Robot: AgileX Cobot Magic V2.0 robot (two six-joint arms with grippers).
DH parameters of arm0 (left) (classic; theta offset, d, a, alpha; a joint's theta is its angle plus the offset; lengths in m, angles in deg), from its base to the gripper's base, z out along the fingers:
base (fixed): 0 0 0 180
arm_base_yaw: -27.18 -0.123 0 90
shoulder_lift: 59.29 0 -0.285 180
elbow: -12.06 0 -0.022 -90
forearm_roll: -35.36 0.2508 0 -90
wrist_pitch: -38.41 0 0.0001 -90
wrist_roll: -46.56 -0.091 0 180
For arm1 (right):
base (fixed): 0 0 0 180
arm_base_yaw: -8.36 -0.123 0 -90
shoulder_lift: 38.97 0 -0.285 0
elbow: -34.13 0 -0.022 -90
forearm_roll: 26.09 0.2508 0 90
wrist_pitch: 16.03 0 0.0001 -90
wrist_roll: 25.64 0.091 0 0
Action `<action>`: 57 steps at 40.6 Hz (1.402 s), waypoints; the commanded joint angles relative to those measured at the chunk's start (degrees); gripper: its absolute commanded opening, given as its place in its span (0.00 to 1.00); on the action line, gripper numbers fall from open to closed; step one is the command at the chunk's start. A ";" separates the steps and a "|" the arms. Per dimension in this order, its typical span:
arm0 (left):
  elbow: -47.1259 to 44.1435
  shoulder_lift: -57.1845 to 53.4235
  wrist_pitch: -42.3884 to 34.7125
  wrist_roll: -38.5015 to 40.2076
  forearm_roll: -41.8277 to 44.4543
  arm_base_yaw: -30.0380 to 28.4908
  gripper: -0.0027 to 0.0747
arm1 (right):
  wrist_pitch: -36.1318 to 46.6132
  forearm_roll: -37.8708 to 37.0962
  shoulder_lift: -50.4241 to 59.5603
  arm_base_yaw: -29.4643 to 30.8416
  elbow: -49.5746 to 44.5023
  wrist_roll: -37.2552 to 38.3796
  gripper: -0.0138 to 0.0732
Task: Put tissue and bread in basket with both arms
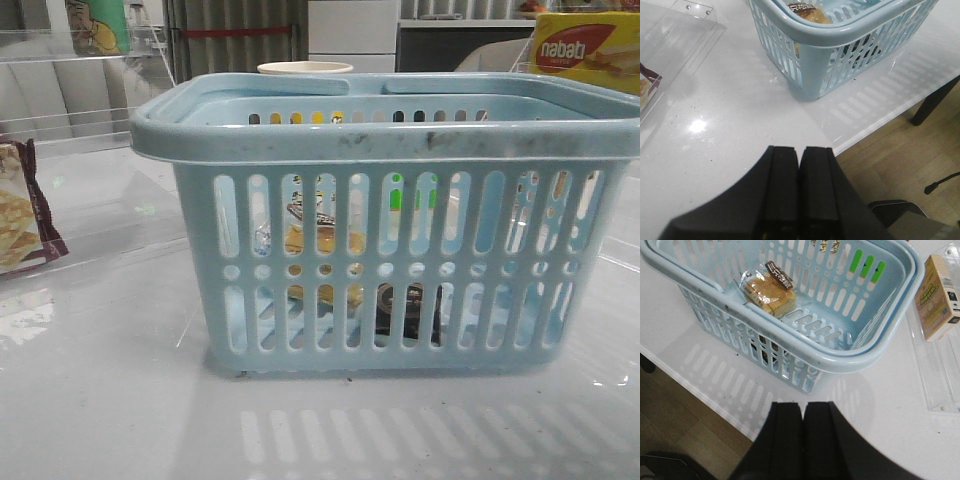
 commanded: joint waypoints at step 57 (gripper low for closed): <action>-43.40 -34.00 -56.33 0.75 -2.09 -34.36 0.15 | 3.86 -0.41 0.01 -0.09 1.44 -0.51 0.22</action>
